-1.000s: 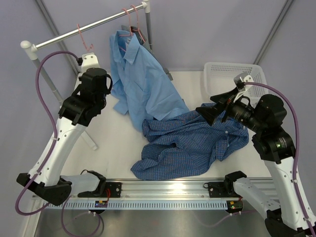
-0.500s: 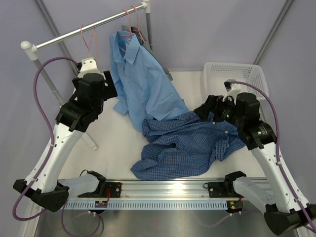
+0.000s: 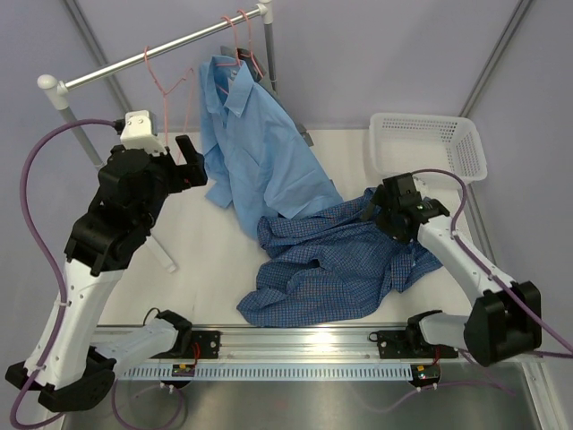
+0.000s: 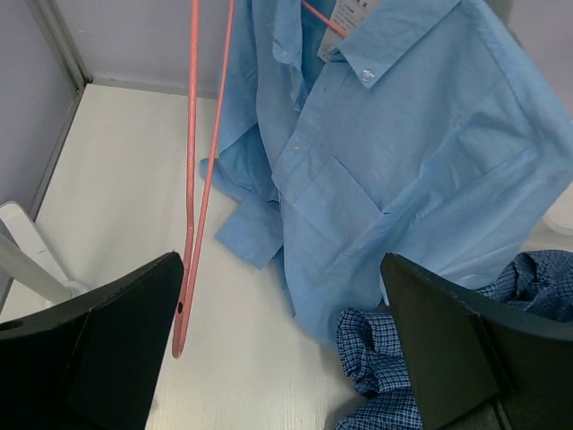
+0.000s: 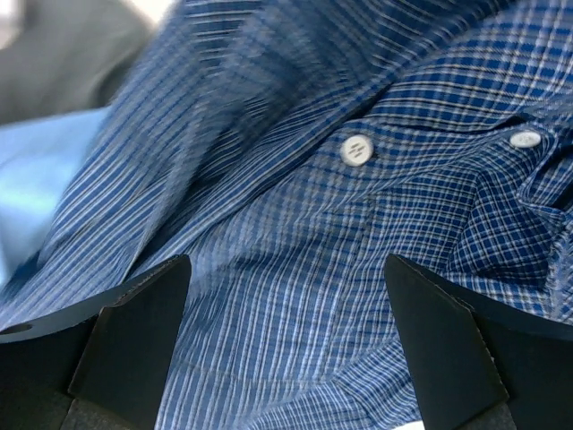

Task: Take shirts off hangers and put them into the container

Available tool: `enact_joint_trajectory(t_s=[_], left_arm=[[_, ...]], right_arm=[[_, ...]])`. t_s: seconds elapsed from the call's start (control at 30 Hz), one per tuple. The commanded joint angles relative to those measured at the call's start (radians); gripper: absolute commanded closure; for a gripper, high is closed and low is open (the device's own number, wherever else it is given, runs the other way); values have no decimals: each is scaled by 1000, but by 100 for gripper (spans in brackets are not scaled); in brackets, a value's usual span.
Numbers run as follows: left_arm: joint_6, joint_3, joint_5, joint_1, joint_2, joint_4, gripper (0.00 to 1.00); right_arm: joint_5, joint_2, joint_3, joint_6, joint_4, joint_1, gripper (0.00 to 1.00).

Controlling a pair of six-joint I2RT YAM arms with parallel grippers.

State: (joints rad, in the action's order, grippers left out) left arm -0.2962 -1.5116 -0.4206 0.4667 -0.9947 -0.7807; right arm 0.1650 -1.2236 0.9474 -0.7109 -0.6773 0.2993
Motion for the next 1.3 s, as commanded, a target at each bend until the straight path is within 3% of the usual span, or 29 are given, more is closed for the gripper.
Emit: enact_joint_trajectory(t_s=[0.0,0.37,0.47,0.5,0.57,0.63,0.77,0.87,0.97,1.13,1.27], left_arm=[[19,17,86,-5,25,47,1],[19,79,135,-5,74,47,1],[20,87,140,-5,83,47,1],[20,88,143,-5,90,47,1],[23,93,143,-3,97,47,1],[25,97,135,-5,108,46,1],[38,93,141,-5,117,46,1],[45,85,143,-5,123,47,1],[51,74,144,-5,122,46,1],[55,64,151,-5,116,47,1],[58,65,151,-5,111,47,1]], right_arm=[[114,-101,-9,-180,44,1,0],[179,-364,-12,-398,159,-55,3],[182,-392,16,-401,142,-61,26],[180,-383,16,-401,147,-65,52],[195,-367,10,-401,143,-66,79],[203,-334,5,-401,127,-74,100],[264,-197,46,-332,52,-81,100],[313,-70,186,-214,-21,-81,100],[353,-1,469,-60,-47,-83,100],[425,-86,888,202,-33,-86,100],[398,-212,1231,364,83,-104,100]])
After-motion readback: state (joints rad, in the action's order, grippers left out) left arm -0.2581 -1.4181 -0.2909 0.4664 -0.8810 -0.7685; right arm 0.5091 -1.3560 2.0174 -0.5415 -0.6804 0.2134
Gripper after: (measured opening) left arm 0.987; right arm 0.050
